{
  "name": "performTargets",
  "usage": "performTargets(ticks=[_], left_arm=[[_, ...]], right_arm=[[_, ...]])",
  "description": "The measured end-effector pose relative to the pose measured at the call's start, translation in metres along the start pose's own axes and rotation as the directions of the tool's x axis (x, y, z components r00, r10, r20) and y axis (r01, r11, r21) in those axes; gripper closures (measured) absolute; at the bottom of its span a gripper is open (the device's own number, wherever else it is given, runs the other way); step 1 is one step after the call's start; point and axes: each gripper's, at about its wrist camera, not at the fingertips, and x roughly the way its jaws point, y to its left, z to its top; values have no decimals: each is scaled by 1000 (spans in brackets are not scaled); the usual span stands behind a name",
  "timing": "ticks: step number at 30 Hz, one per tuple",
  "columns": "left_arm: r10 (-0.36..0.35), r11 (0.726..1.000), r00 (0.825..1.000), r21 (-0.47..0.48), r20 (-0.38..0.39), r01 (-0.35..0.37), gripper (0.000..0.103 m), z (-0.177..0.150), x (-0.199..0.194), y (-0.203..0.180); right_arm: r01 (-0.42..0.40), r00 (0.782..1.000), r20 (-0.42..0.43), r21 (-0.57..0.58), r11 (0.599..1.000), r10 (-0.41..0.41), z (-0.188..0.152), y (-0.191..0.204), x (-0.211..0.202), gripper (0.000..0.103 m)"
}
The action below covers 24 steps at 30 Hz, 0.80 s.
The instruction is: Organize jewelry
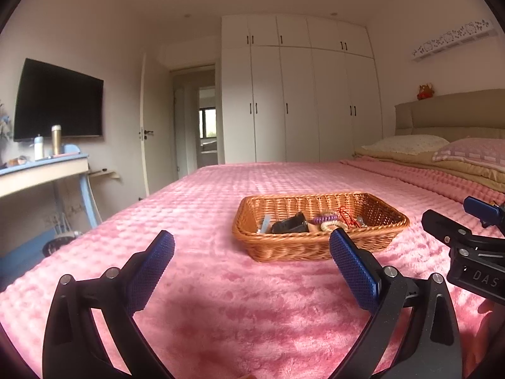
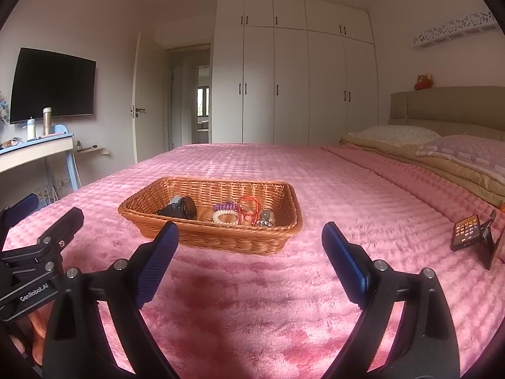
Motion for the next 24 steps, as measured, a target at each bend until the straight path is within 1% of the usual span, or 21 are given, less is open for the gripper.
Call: performTargets(ticks=[5, 10, 24], left_arm=[[1, 1000, 1000, -13, -1, -1, 8, 1, 0, 3], [7, 1000, 1000, -2, 3, -7, 8, 1, -2, 1], [23, 1000, 1000, -9, -9, -23, 8, 3, -4, 3]], right_arm=[[2, 1000, 6, -10, 1000, -2, 0, 3, -3, 15], [9, 1000, 10, -15, 1000, -9, 0, 4, -4, 11], [13, 1000, 11, -16, 1000, -13, -1, 5, -5, 11]])
